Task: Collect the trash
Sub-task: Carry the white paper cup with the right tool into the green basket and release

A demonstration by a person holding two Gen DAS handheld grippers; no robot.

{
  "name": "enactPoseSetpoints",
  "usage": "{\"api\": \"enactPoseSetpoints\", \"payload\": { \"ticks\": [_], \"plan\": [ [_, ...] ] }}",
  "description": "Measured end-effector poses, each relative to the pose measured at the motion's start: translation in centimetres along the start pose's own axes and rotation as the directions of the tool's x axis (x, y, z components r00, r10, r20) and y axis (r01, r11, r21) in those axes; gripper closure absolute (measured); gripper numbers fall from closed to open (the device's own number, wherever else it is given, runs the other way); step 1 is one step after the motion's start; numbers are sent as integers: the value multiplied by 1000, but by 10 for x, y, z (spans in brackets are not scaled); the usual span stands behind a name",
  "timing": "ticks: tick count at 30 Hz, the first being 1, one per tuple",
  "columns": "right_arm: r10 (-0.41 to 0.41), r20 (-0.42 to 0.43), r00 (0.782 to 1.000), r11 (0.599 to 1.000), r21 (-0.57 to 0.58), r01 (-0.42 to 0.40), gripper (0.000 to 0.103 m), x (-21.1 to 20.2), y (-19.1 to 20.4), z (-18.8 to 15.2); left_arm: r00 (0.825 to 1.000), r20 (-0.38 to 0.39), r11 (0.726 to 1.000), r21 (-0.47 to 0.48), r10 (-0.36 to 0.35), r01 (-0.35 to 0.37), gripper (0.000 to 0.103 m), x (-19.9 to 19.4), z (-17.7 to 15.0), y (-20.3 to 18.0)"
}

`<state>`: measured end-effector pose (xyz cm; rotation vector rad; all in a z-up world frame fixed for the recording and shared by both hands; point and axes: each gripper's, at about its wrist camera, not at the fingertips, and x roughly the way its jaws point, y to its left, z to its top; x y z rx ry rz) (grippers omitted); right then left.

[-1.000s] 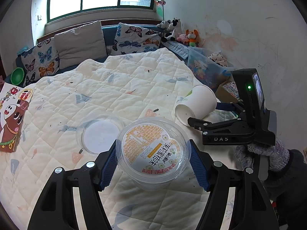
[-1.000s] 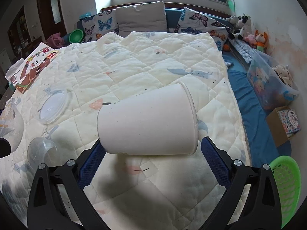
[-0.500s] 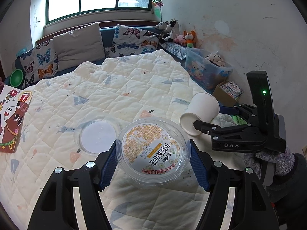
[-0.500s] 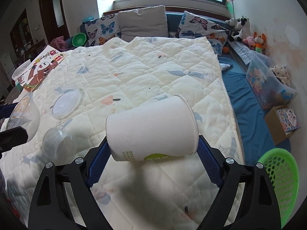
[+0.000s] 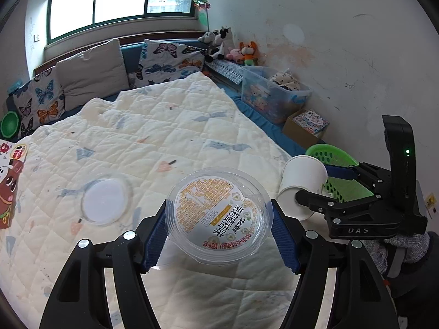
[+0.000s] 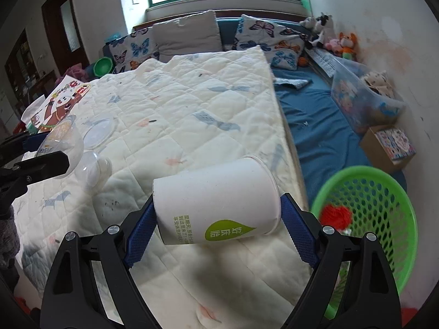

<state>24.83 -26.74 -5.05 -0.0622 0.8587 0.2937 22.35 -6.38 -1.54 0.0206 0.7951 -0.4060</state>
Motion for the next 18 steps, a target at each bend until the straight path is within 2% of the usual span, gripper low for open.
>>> {"api": "enactPoseSetpoints", "payload": {
  "ticks": [6, 18],
  "plan": [
    [-18, 15, 1000, 997, 69, 17, 17, -26, -31, -14, 999, -12, 999, 41, -33, 34, 36, 6, 3, -29],
    [-135, 6, 991, 961, 245, 129, 17, -62, -124, -44, 995, -43, 990, 106, -92, 96, 36, 24, 11, -82]
  ]
}}
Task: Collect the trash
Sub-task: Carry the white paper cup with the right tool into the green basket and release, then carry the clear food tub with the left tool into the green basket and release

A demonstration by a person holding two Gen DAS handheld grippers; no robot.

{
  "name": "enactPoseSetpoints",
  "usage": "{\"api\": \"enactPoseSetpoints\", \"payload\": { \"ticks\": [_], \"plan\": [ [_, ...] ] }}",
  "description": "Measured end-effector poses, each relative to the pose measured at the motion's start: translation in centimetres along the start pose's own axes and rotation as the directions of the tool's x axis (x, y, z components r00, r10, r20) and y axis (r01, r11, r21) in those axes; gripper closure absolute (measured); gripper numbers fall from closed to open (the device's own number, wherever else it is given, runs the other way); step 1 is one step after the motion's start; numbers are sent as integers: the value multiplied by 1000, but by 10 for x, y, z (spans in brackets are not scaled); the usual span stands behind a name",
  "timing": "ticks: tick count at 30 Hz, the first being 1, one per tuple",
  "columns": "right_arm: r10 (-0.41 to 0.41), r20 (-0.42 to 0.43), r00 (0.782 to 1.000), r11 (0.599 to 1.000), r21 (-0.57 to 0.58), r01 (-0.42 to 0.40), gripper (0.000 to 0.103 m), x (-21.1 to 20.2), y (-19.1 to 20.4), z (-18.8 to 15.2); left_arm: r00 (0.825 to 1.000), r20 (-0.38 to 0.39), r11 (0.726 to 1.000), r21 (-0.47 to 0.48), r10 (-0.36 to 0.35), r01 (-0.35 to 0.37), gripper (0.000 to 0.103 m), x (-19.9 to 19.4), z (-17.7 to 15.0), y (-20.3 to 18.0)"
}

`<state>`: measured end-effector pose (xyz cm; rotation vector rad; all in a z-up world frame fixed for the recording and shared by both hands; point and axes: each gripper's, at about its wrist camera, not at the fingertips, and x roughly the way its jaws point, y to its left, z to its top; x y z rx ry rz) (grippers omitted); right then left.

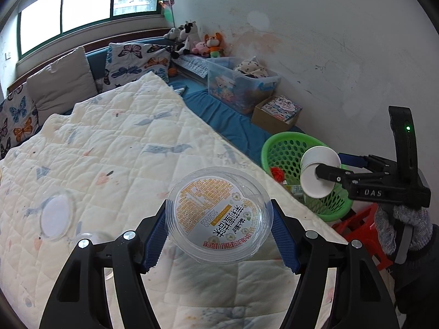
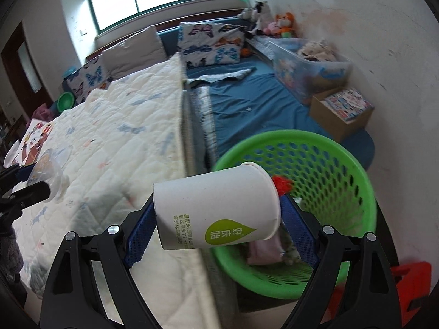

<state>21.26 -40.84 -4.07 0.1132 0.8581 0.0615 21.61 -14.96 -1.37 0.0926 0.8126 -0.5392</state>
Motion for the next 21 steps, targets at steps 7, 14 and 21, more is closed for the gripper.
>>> {"api": "enactPoseSetpoints", "payload": {
  "ticks": [7, 14, 21],
  "plan": [
    [-21, -12, 1000, 992, 124, 22, 16, -5, -56, -11, 1000, -15, 999, 39, -20, 20, 36, 10, 7, -24],
    [-38, -4, 999, 978, 203, 38, 11, -16, -86, -24, 999, -28, 996, 81, -36, 38, 36, 18, 14, -50],
    [-49, 18, 999, 977, 210, 44, 11, -34, -93, -34, 997, -47, 992, 114, -53, 58, 36, 29, 21, -75]
  ]
}}
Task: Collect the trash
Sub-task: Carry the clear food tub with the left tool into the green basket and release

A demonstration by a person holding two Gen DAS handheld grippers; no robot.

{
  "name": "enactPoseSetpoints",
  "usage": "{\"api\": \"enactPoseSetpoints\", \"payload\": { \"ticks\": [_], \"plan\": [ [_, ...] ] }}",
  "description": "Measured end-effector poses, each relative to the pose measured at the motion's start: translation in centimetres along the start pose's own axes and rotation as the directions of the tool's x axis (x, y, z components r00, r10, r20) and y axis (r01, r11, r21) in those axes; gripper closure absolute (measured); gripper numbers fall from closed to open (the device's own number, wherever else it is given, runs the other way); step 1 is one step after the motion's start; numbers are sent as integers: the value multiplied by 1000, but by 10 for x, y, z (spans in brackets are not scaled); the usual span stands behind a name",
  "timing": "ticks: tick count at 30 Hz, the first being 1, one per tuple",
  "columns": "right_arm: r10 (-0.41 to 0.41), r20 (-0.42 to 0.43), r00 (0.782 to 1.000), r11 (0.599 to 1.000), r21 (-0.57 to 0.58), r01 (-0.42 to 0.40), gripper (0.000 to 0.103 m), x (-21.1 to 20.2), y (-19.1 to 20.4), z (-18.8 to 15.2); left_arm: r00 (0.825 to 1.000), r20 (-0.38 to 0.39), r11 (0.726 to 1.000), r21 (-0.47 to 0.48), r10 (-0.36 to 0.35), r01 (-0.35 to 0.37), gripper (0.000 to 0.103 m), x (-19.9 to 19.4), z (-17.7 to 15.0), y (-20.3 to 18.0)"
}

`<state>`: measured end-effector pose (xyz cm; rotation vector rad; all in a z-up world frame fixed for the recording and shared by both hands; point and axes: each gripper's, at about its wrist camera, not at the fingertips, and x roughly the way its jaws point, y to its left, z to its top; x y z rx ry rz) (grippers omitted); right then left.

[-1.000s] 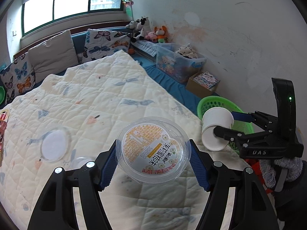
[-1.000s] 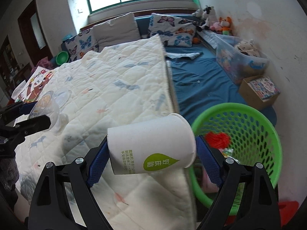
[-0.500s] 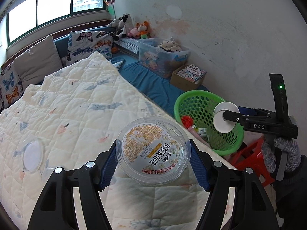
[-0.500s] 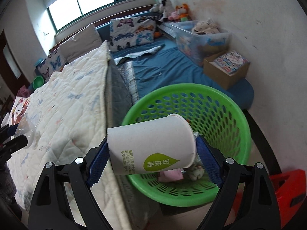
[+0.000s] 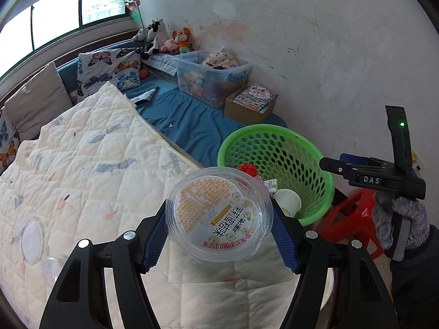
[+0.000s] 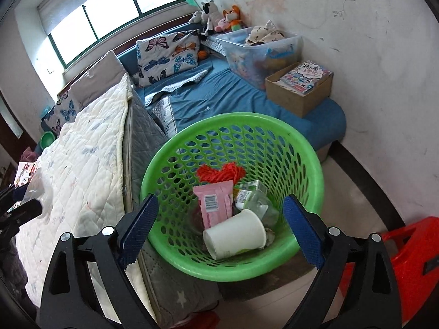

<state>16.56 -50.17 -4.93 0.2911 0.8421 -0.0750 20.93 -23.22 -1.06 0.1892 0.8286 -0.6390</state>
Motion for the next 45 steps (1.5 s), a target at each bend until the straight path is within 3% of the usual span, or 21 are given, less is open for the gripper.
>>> {"api": "enactPoseSetpoints", "payload": {
  "ticks": [20, 25, 36, 45],
  "plan": [
    [-9, 55, 998, 1000, -13, 10, 11, -36, -8, -20, 995, -92, 998, 47, -29, 33, 36, 68, 32, -55],
    [7, 63, 998, 1000, 0, -7, 11, -39, -9, -23, 994, -100, 998, 34, -40, 43, 28, 77, 37, -59],
    [15, 61, 998, 1000, -4, -15, 11, -38, -5, -24, 995, -74, 997, 13, -69, 70, 23, 69, 33, -58],
    [48, 61, 997, 998, -44, -45, 11, -37, 17, -24, 999, -34, 999, -32, -13, 11, 23, 38, 19, -32]
  ]
}}
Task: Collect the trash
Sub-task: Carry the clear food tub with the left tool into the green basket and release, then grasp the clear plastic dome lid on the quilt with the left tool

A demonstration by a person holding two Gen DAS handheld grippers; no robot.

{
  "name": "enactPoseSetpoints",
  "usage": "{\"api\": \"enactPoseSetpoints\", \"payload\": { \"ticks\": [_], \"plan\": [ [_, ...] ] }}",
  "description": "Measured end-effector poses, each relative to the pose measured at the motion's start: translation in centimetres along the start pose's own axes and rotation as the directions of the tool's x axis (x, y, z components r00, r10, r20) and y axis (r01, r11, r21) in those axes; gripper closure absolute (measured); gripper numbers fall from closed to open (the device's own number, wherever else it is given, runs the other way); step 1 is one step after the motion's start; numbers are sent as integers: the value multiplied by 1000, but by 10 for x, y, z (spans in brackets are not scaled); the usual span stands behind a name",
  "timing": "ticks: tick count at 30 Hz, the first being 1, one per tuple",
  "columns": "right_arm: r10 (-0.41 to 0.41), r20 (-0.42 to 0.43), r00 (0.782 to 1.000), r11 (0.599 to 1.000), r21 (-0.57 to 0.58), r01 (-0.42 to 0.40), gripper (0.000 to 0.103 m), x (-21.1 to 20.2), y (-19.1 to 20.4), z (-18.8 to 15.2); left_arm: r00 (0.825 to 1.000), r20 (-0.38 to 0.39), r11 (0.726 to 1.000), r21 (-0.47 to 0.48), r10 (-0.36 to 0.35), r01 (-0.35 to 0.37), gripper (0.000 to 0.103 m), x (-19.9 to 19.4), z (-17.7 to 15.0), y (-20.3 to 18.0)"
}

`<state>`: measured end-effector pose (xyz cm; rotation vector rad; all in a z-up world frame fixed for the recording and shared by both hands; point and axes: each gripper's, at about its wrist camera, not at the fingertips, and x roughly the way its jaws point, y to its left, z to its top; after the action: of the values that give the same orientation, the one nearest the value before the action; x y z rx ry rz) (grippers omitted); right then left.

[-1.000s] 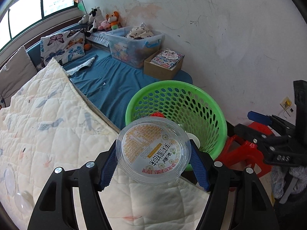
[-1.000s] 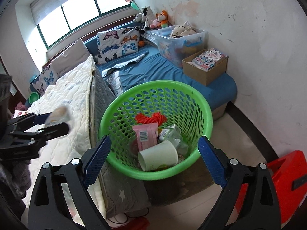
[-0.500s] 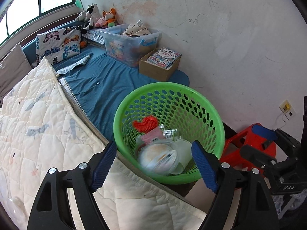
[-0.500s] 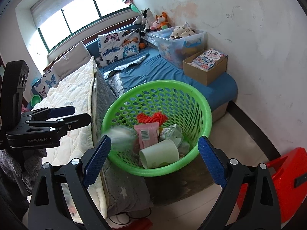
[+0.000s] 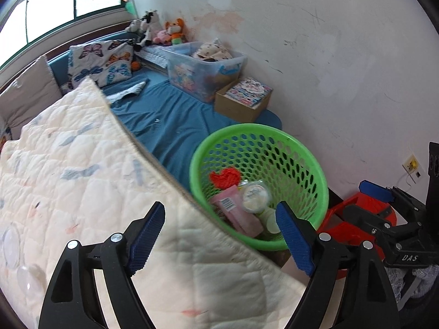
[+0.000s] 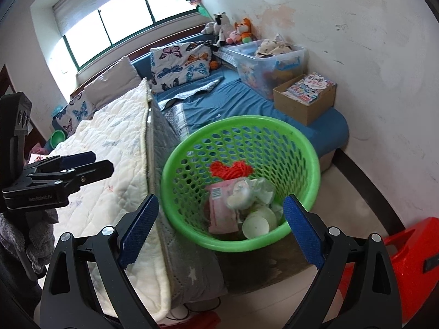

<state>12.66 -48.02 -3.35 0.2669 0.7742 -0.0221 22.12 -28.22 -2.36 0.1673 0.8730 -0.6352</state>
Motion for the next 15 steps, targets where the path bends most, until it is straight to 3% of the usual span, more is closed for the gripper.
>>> {"api": "enactPoseSetpoints", "payload": {
  "ticks": [8, 15],
  "plan": [
    [49, 0, 999, 997, -55, -49, 11, 3, 32, 4, 996, 38, 994, -73, 80, -77, 23, -36, -25, 43],
    [92, -11, 996, 990, -108, -93, 11, 13, 67, 8, 981, 54, 971, -165, 186, -175, 23, -66, -55, 98]
  ]
}}
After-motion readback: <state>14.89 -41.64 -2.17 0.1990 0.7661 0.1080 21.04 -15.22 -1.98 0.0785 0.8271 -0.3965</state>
